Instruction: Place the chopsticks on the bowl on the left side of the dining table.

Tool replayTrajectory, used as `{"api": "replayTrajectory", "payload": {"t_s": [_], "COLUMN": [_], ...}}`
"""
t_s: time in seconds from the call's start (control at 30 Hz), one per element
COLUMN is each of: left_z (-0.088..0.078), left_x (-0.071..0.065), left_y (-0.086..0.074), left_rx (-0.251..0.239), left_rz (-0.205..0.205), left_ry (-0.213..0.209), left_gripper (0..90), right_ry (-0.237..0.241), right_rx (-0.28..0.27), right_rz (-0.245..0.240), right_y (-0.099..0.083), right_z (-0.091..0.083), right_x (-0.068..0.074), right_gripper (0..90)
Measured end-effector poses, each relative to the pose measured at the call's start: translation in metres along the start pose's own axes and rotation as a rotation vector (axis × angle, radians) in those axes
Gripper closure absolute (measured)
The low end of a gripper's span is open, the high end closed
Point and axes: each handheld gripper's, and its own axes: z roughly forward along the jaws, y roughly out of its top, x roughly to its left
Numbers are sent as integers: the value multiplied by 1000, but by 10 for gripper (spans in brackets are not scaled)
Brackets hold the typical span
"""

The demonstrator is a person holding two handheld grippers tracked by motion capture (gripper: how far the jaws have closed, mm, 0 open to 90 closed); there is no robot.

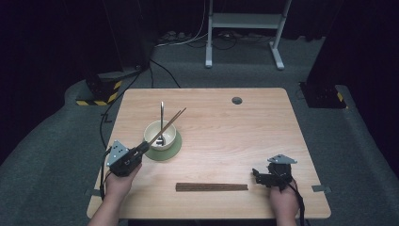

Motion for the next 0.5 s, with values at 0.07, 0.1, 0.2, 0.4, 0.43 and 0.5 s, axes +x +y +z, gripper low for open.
{"api": "replayTrajectory", "payload": {"t_s": [0.07,0.1,0.2,0.4,0.43,0.5], "left_z": [1,1,3,7,8,9], "left_x": [1,2,4,5,4,4], "left_y": [-1,-2,-5,-8,-8,-9], "left_rx": [9,9,25,51,57,77], "left_rz": [-1,1,-10,-9,-3,16], "left_ry": [4,7,8,10,11,24], "left_gripper": [839,839,839,839,839,838], "right_ry": [-3,-3,-3,-3,-3,-3], "right_rx": [-4,-4,-5,-3,-3,-3], "right_rz": [1,0,-2,3,3,3], "right_y": [0,0,0,0,0,0], "right_z": [0,0,0,0,0,0], "right_x": [0,0,0,1,1,1], "right_gripper": [98,98,97,97,97,97]}}
